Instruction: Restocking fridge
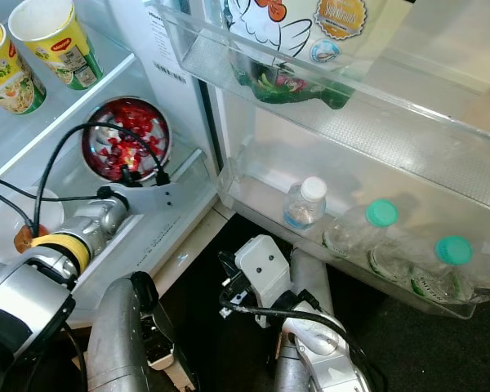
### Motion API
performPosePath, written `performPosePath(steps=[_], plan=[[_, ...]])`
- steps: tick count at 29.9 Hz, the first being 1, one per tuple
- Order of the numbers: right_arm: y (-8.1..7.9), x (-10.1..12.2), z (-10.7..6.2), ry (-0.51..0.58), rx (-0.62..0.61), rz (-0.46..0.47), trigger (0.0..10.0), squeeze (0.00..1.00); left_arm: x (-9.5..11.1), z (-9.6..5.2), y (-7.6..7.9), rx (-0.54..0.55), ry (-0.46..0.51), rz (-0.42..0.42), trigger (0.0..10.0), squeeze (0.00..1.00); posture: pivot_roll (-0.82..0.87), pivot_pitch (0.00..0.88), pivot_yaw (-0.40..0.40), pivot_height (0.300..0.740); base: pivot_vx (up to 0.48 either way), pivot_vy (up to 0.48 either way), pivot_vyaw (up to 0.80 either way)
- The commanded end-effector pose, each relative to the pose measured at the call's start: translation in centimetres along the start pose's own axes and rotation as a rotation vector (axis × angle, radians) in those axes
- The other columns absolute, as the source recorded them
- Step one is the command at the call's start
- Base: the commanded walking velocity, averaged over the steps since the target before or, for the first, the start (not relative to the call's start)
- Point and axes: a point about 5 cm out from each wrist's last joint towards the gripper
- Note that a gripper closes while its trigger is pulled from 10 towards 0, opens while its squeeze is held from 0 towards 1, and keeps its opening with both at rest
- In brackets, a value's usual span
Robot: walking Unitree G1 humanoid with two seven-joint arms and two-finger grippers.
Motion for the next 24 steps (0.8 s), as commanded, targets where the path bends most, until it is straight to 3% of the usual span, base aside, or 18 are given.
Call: performPosePath(steps=[1, 8, 9, 12, 13, 24], plan=[[-0.7, 0.4, 0.0, 0.011, 0.035, 0.005, 10.0, 0.00, -2.1, -0.4, 0.9, -0.040, -0.070, -0.018, 10.0, 0.00, -0.27, 0.492, 0.107, 0.416, 0.000, 0.000, 0.00], [-0.4, 0.9, 0.2, 0.014, 0.028, -0.002, 10.0, 0.00, -2.4, -0.6, 1.7, -0.082, -0.082, -0.014, 10.0, 0.00, -0.27, 0.488, 0.107, 0.416, 0.000, 0.000, 0.00], [-0.4, 1.0, 0.2, 0.016, 0.028, -0.003, 10.0, 0.00, -2.5, -0.6, 1.7, -0.079, -0.083, -0.016, 10.0, 0.67, -0.27, 0.489, 0.107, 0.416, 0.000, 0.000, 0.00], [-0.5, 1.1, 0.2, 0.017, 0.029, -0.003, 10.0, 0.00, -2.5, -0.6, 1.7, -0.076, -0.084, -0.018, 10.0, 0.67, -0.27, 0.489, 0.107, 0.416, 0.000, 0.000, 0.00], [-0.5, 1.2, 0.2, 0.021, 0.031, -0.004, 10.0, 0.00, -2.5, -0.6, 1.6, -0.073, -0.083, -0.025, 10.0, 1.00, -0.27, 0.489, 0.107, 0.416, 0.000, 0.000, 0.00], [-0.2, 1.5, 0.7, 0.033, 0.025, -0.003, 10.0, 0.00, -1.1, -0.3, 0.8, -0.004, -0.018, -0.052, 10.0, 1.00, -0.26, 0.472, 0.113, 0.416, 0.000, 0.000, 0.00]])
Point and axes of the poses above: a point about 5 cm out from each wrist's last joint towards the gripper, its own z axis pointing out of the wrist towards the gripper, its own x axis along the axis of the wrist's last joint, y = z × x, and after that the axes turned 8 degrees about -z, right-handed
